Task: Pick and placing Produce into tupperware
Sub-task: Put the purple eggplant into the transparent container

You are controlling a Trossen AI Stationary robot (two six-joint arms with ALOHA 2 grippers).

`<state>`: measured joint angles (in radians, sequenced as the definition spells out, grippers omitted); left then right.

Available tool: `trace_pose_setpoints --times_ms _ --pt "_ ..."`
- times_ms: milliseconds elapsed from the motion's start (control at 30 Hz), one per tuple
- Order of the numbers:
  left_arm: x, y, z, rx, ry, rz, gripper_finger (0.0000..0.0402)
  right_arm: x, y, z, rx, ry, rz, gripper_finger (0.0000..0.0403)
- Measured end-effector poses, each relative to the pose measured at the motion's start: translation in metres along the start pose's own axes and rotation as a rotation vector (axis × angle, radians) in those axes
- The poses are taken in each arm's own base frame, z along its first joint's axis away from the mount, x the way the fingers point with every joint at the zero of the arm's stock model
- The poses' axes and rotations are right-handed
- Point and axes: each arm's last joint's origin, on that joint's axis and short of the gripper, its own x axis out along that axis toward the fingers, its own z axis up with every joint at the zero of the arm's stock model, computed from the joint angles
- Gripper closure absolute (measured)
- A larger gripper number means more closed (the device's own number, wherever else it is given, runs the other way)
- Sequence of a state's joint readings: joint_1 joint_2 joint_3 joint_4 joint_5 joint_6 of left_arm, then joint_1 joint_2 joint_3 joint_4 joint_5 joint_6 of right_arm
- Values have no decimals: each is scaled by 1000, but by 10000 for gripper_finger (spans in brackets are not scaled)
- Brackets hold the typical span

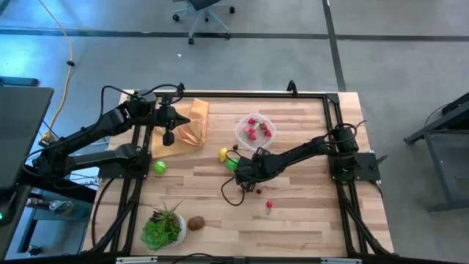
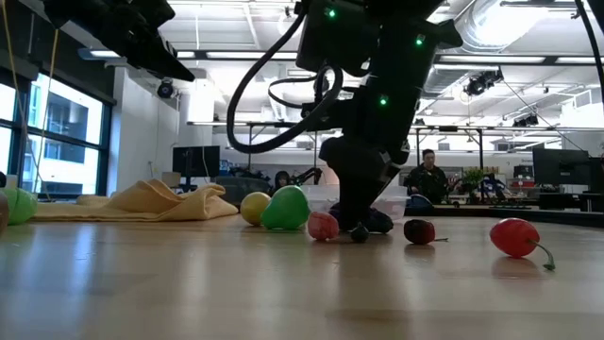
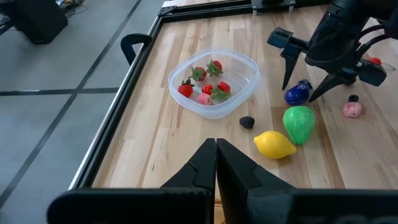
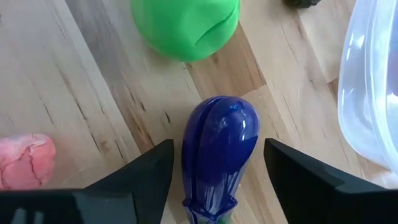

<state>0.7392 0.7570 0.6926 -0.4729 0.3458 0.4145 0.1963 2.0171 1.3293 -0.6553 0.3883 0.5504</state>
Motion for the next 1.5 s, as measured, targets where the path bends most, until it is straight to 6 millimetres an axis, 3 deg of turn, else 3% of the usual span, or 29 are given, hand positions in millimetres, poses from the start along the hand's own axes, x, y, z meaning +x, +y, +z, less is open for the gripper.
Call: trace_pose_setpoints --times_ms 233,633,1133,1267,1500 --pt "0 0 0 0 0 0 399 0 0 0 10 1 3 209" --pt "0 0 0 0 0 0 399 2 -6 4 41 7 19 254" --pt "0 0 0 0 -1 0 399 0 -7 6 61 4 37 263" --pt "0 0 0 0 -1 1 399 -13 -8 11 66 -19 44 263" --pt "0 0 0 0 0 0 399 -55 -15 29 65 -105 17 263"
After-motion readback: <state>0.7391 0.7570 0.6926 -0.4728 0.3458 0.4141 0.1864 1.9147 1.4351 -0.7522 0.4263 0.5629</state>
